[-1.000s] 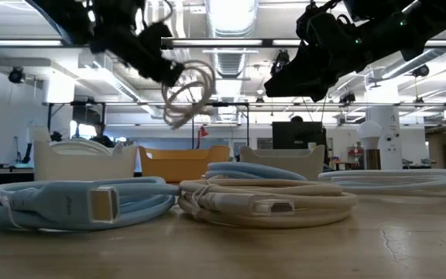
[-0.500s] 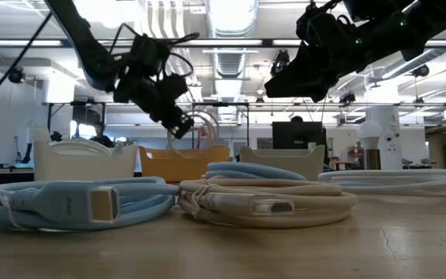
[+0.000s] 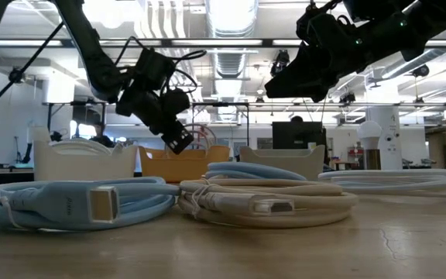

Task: Pick & Place USB Port
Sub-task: Put the left brown display cable into the yellow bin, then put the top blue display cable into the gray bin

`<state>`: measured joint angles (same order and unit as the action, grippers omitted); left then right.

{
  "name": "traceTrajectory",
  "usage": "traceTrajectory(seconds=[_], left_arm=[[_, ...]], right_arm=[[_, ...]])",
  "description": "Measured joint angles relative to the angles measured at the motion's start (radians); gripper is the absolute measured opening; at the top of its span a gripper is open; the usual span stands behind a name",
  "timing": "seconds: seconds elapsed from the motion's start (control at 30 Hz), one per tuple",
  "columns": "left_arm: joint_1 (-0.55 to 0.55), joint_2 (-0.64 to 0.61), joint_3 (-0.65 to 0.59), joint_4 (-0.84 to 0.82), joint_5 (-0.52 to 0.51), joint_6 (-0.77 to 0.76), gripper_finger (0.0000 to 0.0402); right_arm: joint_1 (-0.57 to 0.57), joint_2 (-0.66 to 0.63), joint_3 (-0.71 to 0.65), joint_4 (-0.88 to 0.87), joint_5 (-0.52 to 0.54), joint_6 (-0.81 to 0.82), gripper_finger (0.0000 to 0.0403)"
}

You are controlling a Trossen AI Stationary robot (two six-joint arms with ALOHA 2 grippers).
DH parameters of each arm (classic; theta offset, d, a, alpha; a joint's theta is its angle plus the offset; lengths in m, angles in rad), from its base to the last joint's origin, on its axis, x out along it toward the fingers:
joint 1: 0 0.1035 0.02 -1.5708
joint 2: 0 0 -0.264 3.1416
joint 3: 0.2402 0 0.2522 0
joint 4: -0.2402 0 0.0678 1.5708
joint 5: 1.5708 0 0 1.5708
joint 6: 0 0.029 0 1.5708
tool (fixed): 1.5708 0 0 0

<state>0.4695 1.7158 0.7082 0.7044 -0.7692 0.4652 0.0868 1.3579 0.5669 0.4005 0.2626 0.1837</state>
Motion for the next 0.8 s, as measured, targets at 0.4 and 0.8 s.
traceTrajectory(seconds=[0.4, 0.8], left_arm=[[-0.004, -0.003, 0.000, -0.024, -0.010, -0.002, 0.0147], [-0.057, -0.100, 0.000, -0.078, -0.014, 0.009, 0.0206]], right_arm=[[0.000, 0.000, 0.000, 0.001, 0.000, 0.000, 0.0150], [0.000, 0.000, -0.001, 0.002, 0.000, 0.002, 0.0150]])
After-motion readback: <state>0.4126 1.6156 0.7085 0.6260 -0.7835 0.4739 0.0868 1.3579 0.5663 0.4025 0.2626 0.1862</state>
